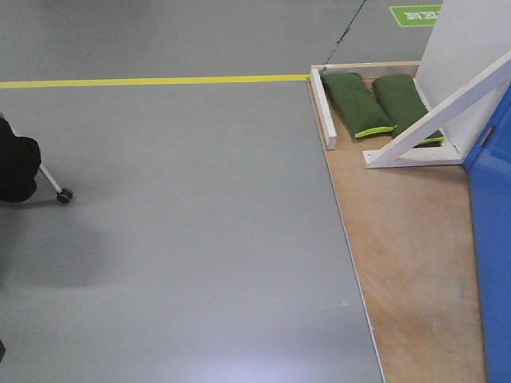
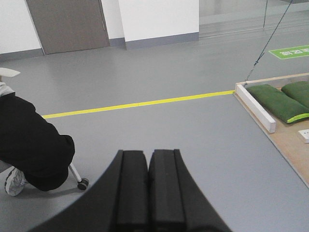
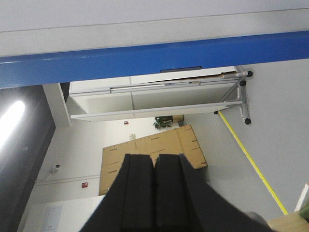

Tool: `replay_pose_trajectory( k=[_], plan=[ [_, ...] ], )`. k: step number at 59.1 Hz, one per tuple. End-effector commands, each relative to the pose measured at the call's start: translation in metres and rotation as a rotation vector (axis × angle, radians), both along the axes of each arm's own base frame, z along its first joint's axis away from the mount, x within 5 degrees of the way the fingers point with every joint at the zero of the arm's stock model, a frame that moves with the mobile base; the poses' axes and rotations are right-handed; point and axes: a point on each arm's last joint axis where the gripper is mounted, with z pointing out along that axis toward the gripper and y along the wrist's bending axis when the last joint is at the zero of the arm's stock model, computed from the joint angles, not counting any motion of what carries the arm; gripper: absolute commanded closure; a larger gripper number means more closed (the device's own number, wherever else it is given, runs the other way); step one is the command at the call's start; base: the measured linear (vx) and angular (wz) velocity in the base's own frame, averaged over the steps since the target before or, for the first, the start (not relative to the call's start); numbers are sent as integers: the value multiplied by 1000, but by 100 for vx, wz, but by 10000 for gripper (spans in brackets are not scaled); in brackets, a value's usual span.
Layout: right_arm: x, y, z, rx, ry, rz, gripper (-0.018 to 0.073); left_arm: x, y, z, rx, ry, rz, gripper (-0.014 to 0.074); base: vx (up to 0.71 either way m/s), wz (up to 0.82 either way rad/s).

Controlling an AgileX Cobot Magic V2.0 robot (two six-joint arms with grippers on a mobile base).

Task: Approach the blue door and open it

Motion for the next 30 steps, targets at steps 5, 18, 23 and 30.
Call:
replay_pose_trajectory(
  k=[5,18,23,30],
  plan=[
    [1,-19,24,-73,-1,-8,557,1,-1,6,-11,-87,-7,526,0,0],
    [14,-49,31,-132,150,3,557,1,-1,6,-11,-87,-7,526,0,0],
    [24,-55,32,-169,261,10,557,1,-1,6,-11,-87,-7,526,0,0],
    [43,-55,36,-231,407,45,557,1,-1,6,-11,-87,-7,526,0,0]
  ],
)
